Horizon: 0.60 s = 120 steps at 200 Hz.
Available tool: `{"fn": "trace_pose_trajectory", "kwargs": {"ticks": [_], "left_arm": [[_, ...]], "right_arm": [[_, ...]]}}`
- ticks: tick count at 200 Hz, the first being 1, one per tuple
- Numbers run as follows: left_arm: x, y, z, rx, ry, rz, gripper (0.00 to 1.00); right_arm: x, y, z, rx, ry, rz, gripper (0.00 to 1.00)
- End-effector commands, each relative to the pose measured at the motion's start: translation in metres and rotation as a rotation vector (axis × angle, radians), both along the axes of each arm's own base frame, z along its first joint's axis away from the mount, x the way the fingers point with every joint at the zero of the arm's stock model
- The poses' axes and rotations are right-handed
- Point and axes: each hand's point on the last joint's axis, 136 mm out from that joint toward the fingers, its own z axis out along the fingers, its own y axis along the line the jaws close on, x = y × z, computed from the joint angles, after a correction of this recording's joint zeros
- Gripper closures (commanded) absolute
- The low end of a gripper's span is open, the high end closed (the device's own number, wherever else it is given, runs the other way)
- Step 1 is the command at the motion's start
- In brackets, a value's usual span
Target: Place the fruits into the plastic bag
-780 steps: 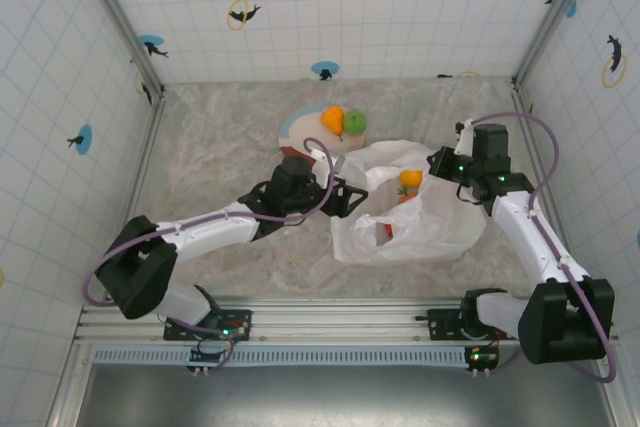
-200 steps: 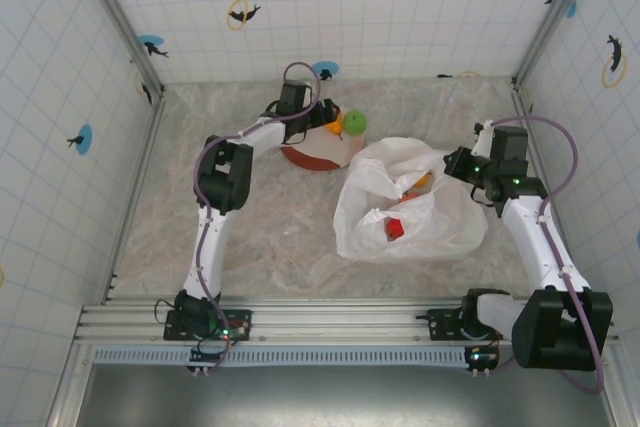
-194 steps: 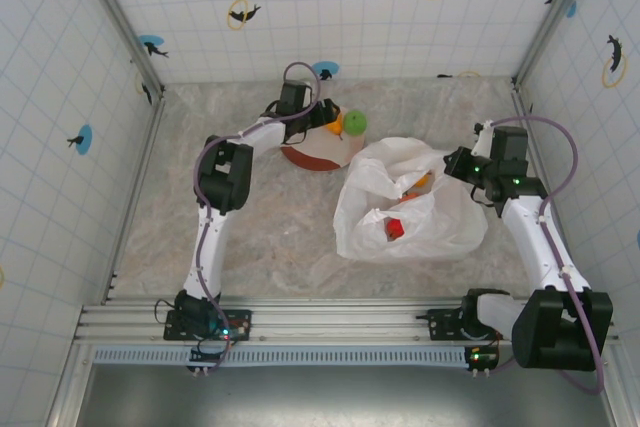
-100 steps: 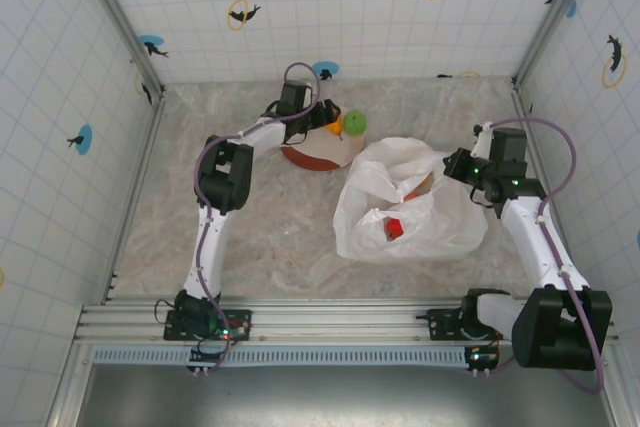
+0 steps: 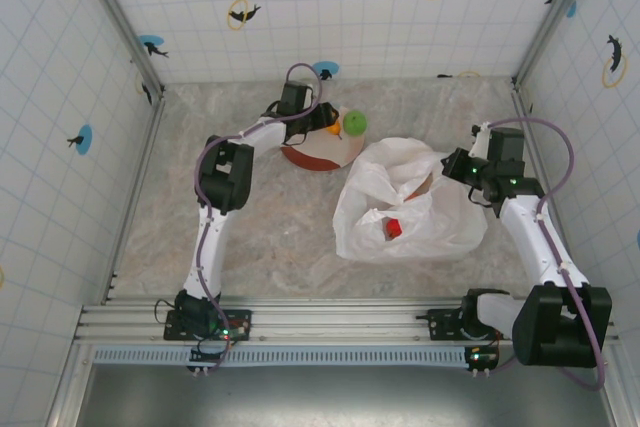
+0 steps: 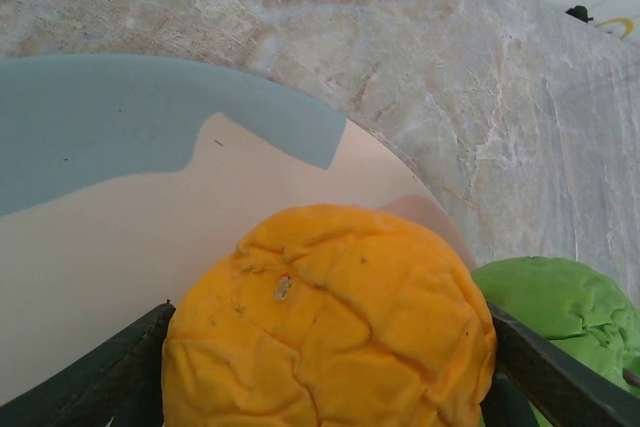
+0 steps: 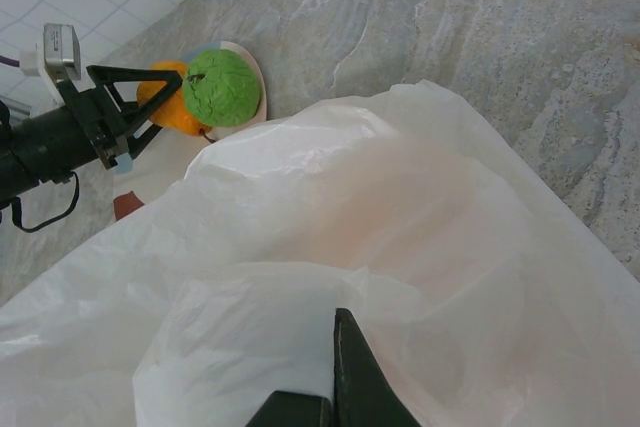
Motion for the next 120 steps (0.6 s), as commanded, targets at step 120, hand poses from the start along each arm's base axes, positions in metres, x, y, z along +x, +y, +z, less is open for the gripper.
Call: {"fn": "trace_pose_trajectory", "kwargs": {"ticks": [120], "left_arm": [[-0.040, 0.034, 0.106, -0.002, -0.177, 0.059, 0.52]], "right_arm": [[0.000, 0.003, 0.006, 0.009, -0.031, 0.007, 1.00]]}}
